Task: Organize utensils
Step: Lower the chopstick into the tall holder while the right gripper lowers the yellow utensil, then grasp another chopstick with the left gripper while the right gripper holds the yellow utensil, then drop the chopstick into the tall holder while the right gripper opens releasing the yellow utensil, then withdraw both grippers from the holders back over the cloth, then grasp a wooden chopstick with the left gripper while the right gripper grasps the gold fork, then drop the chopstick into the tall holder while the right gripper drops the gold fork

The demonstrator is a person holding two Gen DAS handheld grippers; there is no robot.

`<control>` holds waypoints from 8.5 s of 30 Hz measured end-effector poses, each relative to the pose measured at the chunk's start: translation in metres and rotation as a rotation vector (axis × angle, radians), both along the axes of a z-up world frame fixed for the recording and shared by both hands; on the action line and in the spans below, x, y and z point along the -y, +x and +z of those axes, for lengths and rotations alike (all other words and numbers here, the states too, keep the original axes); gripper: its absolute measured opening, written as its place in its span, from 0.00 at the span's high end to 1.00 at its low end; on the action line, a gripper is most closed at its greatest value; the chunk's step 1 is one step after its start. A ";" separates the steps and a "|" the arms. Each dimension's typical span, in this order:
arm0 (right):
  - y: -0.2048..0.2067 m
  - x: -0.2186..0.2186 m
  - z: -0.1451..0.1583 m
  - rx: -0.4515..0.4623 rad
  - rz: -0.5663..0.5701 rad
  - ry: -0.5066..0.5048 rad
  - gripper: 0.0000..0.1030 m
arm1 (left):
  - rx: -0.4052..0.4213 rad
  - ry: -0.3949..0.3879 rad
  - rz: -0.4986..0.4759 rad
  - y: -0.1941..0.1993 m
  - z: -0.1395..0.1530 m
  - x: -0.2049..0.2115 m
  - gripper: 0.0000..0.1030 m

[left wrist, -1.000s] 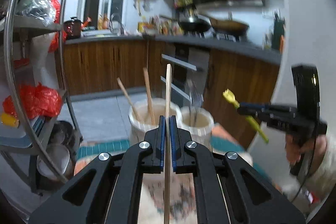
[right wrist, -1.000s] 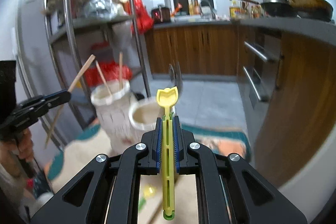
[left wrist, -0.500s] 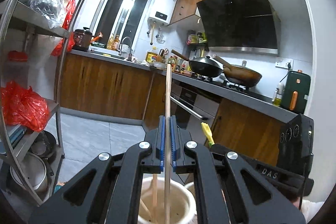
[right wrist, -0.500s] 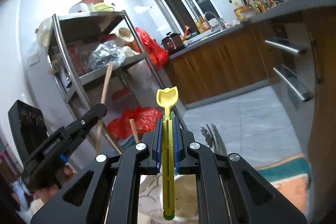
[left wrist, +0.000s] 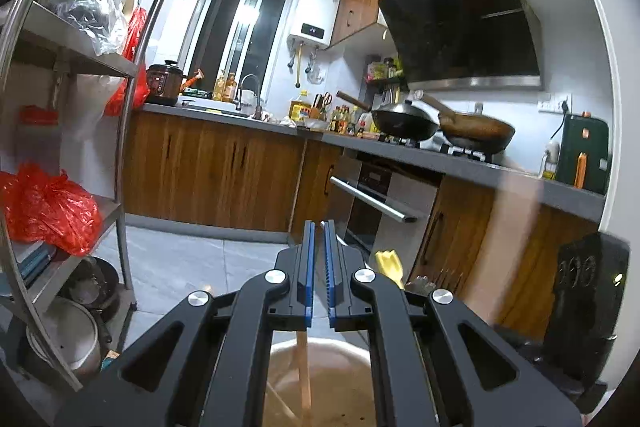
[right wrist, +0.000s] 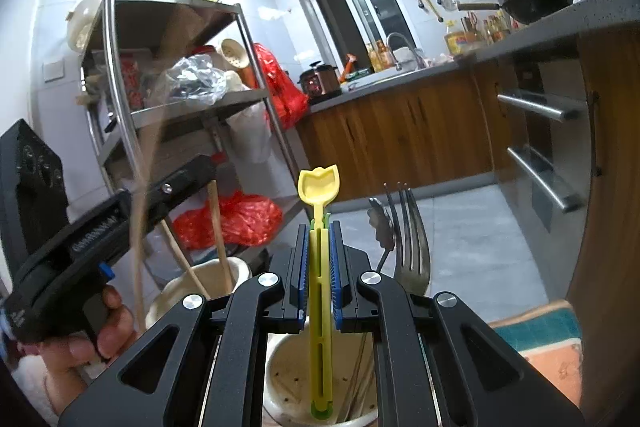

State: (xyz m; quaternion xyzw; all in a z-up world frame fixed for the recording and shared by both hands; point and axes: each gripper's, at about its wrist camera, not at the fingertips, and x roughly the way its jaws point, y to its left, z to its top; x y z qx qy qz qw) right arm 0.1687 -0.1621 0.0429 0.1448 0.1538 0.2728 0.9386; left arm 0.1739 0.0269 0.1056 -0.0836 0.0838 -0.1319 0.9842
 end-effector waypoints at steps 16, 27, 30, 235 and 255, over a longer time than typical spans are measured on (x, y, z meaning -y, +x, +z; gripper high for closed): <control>-0.005 0.006 -0.009 -0.065 0.015 -0.032 0.90 | -0.053 0.108 -0.013 -0.032 -0.016 -0.008 0.96; -0.021 0.010 -0.004 -0.051 0.006 -0.028 0.90 | -0.218 0.215 -0.038 -0.092 -0.028 -0.019 0.95; -0.026 0.011 -0.001 -0.034 0.002 -0.022 0.90 | -0.232 0.254 -0.051 -0.112 -0.030 -0.016 0.95; -0.145 0.051 -0.050 -0.345 0.083 -0.413 0.94 | -0.507 0.445 -0.211 -0.149 -0.103 0.042 0.94; -0.098 0.032 0.083 0.054 -0.010 -0.120 0.94 | 0.017 0.084 -0.113 -0.101 0.052 -0.001 0.94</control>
